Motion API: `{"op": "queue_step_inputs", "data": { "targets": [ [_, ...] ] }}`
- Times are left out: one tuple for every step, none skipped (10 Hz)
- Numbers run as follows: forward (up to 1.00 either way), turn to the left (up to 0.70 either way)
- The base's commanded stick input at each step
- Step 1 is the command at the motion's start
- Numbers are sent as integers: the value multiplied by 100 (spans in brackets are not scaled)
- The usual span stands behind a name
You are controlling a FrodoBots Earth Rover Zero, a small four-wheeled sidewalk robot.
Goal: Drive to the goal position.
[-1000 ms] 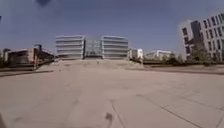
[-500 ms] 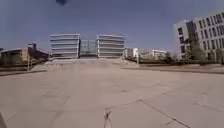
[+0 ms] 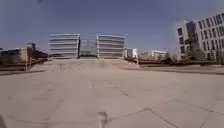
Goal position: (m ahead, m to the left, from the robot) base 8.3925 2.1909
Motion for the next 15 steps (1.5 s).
{"op": "queue_step_inputs", "data": {
  "targets": [
    [70, 0],
    [70, 0],
    [70, 0],
    [70, 0],
    [70, 0],
    [70, 0],
    [70, 0],
    [70, 0],
    [70, 0],
    [70, 0],
    [70, 0],
    [70, 0],
    [70, 0],
    [70, 0],
    [70, 0]
  ]
}}
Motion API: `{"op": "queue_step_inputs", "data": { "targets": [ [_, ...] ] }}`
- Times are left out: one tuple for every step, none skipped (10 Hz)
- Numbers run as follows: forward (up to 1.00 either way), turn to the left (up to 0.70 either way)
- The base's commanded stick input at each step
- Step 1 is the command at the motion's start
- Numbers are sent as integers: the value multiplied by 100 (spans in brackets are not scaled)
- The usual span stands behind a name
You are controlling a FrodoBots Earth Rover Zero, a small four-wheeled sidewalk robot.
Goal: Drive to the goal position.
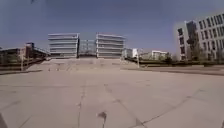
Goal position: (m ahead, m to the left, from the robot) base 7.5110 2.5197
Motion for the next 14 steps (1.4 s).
{"op": "queue_step_inputs", "data": {
  "targets": [
    [70, 0],
    [70, 0],
    [70, 0],
    [70, 0],
    [70, 0],
    [70, 0],
    [70, 0],
    [70, 0],
    [70, 0],
    [70, 0],
    [70, 0],
    [70, 0],
    [70, 0],
    [70, 0]
  ]
}}
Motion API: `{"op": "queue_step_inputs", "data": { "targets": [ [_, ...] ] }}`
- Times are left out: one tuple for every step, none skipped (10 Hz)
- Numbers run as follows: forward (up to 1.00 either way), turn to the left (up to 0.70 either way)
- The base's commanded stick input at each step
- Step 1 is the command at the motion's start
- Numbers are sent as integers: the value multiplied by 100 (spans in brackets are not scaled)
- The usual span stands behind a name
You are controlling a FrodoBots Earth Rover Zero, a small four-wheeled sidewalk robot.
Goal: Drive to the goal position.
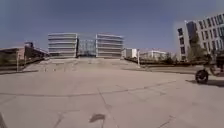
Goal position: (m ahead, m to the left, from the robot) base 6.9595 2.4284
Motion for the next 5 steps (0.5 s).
{"op": "queue_step_inputs", "data": {
  "targets": [
    [70, 0],
    [70, 0],
    [70, 0],
    [70, 0],
    [70, 0]
  ]
}}
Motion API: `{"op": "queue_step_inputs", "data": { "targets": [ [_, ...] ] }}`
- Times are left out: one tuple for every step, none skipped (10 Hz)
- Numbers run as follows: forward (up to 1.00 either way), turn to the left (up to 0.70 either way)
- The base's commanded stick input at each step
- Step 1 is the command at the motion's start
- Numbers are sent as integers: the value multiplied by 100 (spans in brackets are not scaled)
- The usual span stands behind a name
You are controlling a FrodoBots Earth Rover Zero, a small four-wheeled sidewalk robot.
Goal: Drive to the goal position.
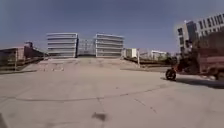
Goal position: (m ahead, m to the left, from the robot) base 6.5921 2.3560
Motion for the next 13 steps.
{"op": "queue_step_inputs", "data": {
  "targets": [
    [70, 0],
    [70, 0],
    [70, 0],
    [70, 0],
    [70, -2],
    [70, -1],
    [70, 0],
    [70, 0],
    [70, 0],
    [70, 6],
    [70, 23],
    [70, 35],
    [70, 35]
  ]
}}
